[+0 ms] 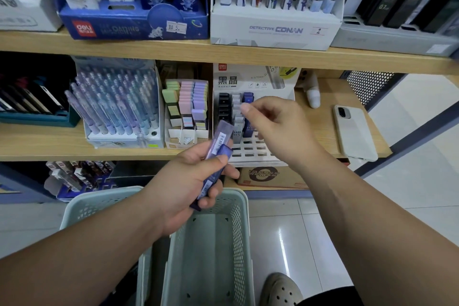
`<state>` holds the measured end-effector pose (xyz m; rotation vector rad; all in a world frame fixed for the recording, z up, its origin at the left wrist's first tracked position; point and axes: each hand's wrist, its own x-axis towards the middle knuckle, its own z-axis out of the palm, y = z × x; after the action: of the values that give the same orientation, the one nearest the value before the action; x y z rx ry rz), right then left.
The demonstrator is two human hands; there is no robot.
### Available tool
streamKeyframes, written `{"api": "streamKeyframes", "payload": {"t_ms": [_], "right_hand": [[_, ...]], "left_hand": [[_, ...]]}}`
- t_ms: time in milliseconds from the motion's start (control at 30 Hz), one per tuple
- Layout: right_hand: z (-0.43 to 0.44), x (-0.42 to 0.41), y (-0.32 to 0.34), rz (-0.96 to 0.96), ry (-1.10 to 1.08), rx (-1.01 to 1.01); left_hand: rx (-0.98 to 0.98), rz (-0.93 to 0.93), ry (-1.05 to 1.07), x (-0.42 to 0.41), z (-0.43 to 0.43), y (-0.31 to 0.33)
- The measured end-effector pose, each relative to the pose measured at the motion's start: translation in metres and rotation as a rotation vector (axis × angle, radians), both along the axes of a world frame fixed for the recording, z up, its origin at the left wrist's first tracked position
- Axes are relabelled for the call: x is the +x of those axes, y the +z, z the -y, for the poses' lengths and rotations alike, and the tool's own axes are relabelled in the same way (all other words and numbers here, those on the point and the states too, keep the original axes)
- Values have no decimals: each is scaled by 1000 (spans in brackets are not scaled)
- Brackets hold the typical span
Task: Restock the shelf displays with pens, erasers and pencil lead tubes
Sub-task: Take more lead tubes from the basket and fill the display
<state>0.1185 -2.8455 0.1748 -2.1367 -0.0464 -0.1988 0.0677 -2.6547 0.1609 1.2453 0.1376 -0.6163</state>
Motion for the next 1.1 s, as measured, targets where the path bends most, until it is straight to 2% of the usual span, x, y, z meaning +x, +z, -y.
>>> {"api": "streamKeyframes", "payload": {"t_ms": [67, 133, 233, 367, 467, 600, 700, 800, 1000, 1100], "right_hand": [[-8, -9, 10, -175, 143, 151], [-14, -14, 9, -238, 230, 177], [-13, -16, 8, -283, 195, 243], [-6, -18, 16, -313, 110, 408], [-4, -21, 17, -326, 128, 470], [-7, -25, 11, -379, 244, 379], [-15, -28, 10, -445, 420, 221], [-26, -28, 10, -511, 547, 167], [-55, -27, 1, -522, 620, 123], [-68, -24, -1, -476, 568, 120]], "left_hand": [[41, 28, -53, -1, 1, -1], [79, 50, -84, -2, 1, -2], [127, 53, -79, -2, 1, -1], [95, -10, 9, 0, -4, 2], [95, -24, 81, 1, -10, 2], [120, 30, 183, 3, -20, 0], [127, 108, 197, 2, -26, 1], [167, 164, 209, 0, -31, 3], [218, 161, 277, -3, -42, -8], [228, 177, 275, -2, -48, -9]]}}
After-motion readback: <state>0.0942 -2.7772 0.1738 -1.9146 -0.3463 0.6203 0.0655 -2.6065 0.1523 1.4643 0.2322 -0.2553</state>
